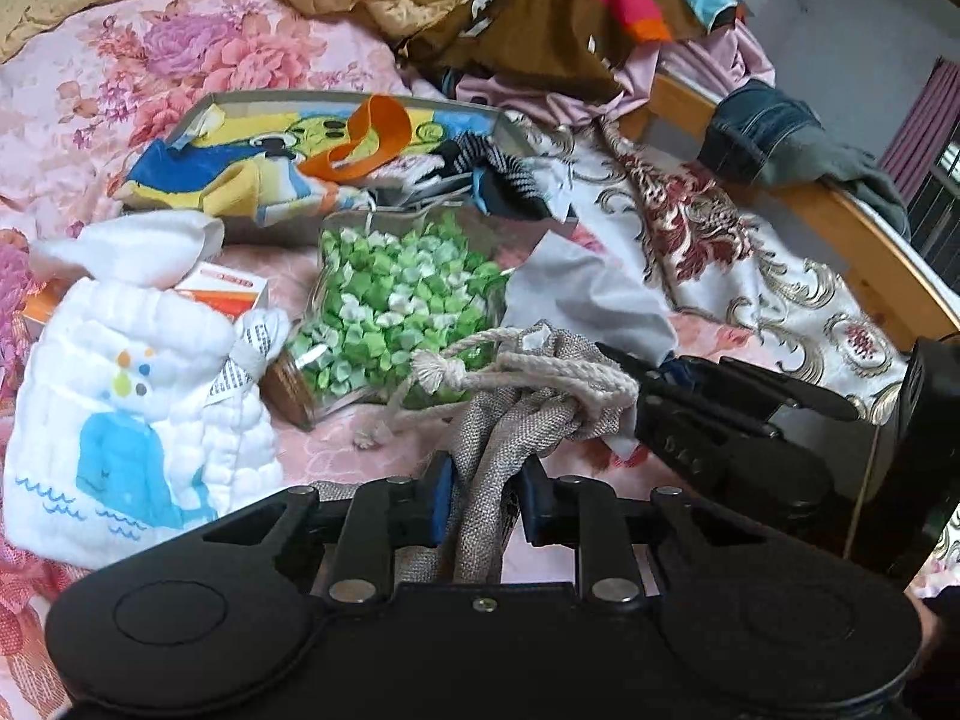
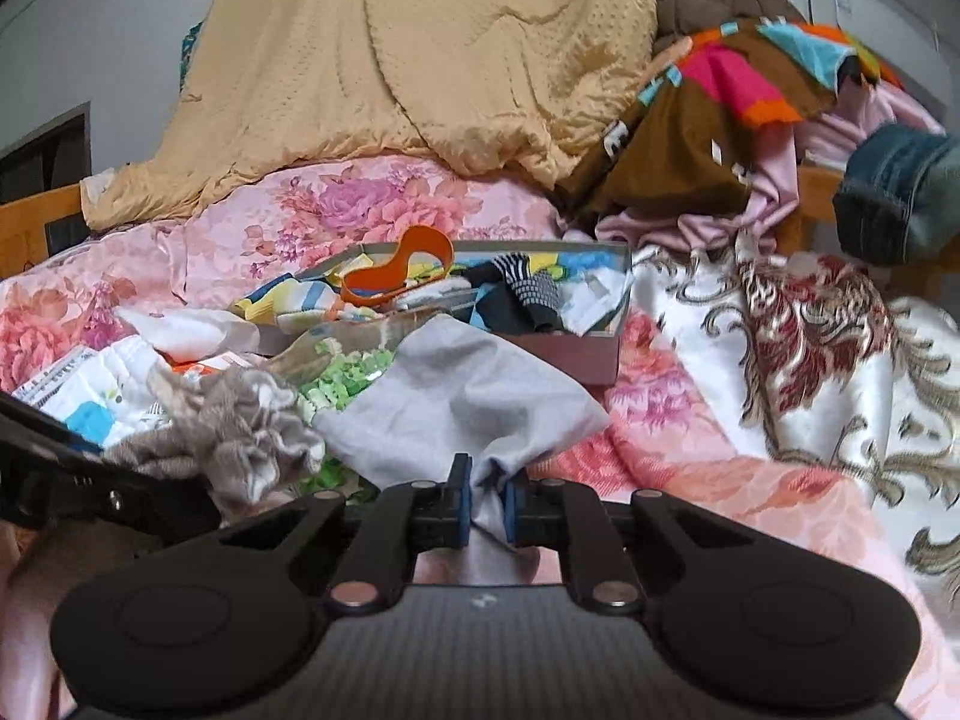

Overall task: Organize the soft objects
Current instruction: 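Lift and carry the burlap pouch and grey cloth over the frog-painted tray, then open the left tool to drop the pouch while the right tool releases the grey cloth, then move both open tools back over the pile toward the white whale-print bib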

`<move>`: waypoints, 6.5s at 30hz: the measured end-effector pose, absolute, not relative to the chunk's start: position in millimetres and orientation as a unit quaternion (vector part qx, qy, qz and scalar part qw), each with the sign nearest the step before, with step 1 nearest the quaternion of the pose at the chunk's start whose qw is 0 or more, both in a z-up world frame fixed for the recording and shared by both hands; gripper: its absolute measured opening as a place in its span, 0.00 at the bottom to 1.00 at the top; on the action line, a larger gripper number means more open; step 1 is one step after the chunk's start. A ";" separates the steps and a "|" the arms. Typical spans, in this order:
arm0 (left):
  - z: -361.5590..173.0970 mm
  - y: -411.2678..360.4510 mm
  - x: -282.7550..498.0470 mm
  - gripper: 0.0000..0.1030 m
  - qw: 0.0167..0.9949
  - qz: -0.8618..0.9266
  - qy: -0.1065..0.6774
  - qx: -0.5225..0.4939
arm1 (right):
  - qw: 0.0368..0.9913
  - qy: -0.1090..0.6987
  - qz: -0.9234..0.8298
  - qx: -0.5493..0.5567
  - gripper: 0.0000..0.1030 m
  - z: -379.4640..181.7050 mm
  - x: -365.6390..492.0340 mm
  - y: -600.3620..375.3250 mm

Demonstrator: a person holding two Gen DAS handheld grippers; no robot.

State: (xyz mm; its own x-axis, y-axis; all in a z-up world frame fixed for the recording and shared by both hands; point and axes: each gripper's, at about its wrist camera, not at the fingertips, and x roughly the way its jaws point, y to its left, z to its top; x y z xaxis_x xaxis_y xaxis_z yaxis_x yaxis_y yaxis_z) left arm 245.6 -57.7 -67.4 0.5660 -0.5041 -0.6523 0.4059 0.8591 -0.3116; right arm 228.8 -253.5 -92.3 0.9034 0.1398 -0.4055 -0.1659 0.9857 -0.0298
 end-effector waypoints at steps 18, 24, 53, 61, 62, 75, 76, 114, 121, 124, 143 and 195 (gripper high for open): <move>-53.6 -42.6 245.6 0.24 0.906 -0.252 0.326 -0.099 | 0.984 0.152 0.078 -0.046 0.11 -74.3 215.9 -250.2; -52.6 -42.9 244.6 0.24 0.906 -0.257 0.321 -0.100 | 0.985 0.148 0.073 -0.042 0.11 -73.7 215.2 -252.8; -15.4 -1.4 302.5 0.25 0.935 -0.197 0.256 -0.144 | 0.988 0.111 0.077 -0.070 0.11 -45.8 229.5 -235.5; -15.0 31.0 373.8 0.25 0.947 -0.162 0.243 -0.136 | 0.983 0.111 0.124 -0.080 0.11 -16.5 287.7 -198.9; -15.5 35.0 380.6 0.25 0.946 -0.160 0.241 -0.144 | 0.983 0.111 0.128 -0.072 0.11 -11.8 295.5 -194.6; -49.6 76.9 442.1 0.25 0.947 -0.127 0.251 -0.155 | 0.978 0.159 0.133 -0.034 0.11 -1.5 383.3 -138.8; -53.1 77.7 445.8 0.25 0.946 -0.127 0.257 -0.153 | 0.977 0.167 0.130 -0.034 0.11 -5.0 387.9 -134.9; -60.5 70.2 439.0 0.83 0.943 -0.127 0.293 -0.099 | 0.976 0.200 0.064 -0.061 0.84 -20.7 384.6 -137.1; -29.5 75.0 388.7 0.95 0.959 -0.099 0.254 -0.071 | 0.981 0.181 0.066 -0.026 0.95 -6.0 350.7 -150.7; -16.2 77.6 370.9 0.96 0.962 -0.081 0.254 -0.067 | 0.982 0.172 0.073 -0.015 0.98 -0.6 332.6 -155.8; 23.6 77.8 227.0 0.99 0.974 -0.044 0.217 -0.049 | 0.984 0.140 0.112 0.009 1.00 29.8 226.9 -169.9; -18.2 84.5 165.0 0.99 0.940 0.028 0.336 -0.059 | 0.952 0.236 0.192 -0.033 1.00 -31.9 148.5 -145.1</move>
State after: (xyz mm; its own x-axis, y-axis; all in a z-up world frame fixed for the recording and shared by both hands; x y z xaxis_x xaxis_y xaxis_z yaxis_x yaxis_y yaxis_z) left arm 165.0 84.5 -18.2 0.7727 0.0130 -0.6346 -0.0924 0.9914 -0.0922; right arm 148.5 -145.1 -31.9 0.8153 0.3500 -0.4613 -0.3813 0.9240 0.0271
